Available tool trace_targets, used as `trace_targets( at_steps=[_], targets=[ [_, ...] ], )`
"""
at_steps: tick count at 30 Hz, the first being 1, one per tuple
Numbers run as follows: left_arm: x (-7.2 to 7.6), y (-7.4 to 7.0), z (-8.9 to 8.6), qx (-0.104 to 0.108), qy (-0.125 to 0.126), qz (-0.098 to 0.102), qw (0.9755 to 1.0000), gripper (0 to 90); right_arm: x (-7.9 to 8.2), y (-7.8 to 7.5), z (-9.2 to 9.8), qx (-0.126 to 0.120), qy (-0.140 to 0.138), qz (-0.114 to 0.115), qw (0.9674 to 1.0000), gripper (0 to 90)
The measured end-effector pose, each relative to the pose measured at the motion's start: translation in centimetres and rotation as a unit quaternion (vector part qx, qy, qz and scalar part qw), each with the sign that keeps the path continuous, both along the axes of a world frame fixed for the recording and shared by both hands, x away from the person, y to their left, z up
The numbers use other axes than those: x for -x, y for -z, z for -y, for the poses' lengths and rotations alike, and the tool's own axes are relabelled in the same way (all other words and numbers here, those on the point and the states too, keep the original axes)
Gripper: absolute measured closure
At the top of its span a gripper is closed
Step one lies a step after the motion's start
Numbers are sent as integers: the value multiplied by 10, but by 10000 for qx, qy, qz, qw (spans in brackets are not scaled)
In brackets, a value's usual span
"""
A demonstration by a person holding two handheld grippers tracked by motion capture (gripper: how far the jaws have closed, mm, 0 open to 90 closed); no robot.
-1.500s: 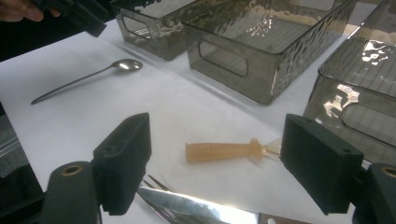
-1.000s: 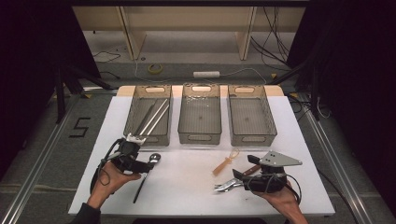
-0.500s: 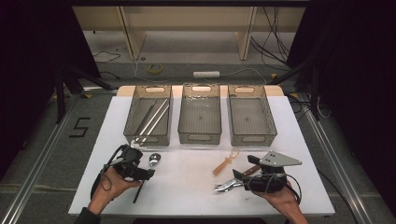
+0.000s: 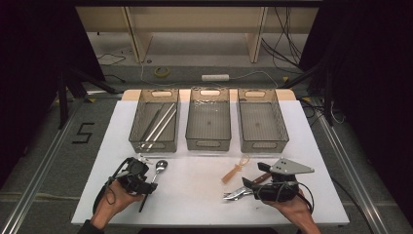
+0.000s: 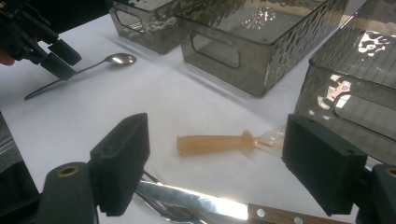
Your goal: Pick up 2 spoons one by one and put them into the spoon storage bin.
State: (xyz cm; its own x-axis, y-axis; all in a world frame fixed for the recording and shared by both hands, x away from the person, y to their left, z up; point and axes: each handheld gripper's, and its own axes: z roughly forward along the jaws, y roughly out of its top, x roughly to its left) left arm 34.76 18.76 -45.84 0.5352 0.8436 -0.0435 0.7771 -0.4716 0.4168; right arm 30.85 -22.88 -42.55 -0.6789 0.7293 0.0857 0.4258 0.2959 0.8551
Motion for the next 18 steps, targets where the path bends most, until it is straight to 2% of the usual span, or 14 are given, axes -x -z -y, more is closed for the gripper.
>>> trace_targets(
  at_steps=[12, 18],
  targets=[
    [-2, 7, 1, -152, 107, -174, 9997, 676, 0, 1, 1, 42, 9, -15, 10000, 243],
    [-3, 9, 0, -114, 105, -217, 9996, 751, 0, 1, 0, 57, 20, -7, 10000, 245]
  ],
)
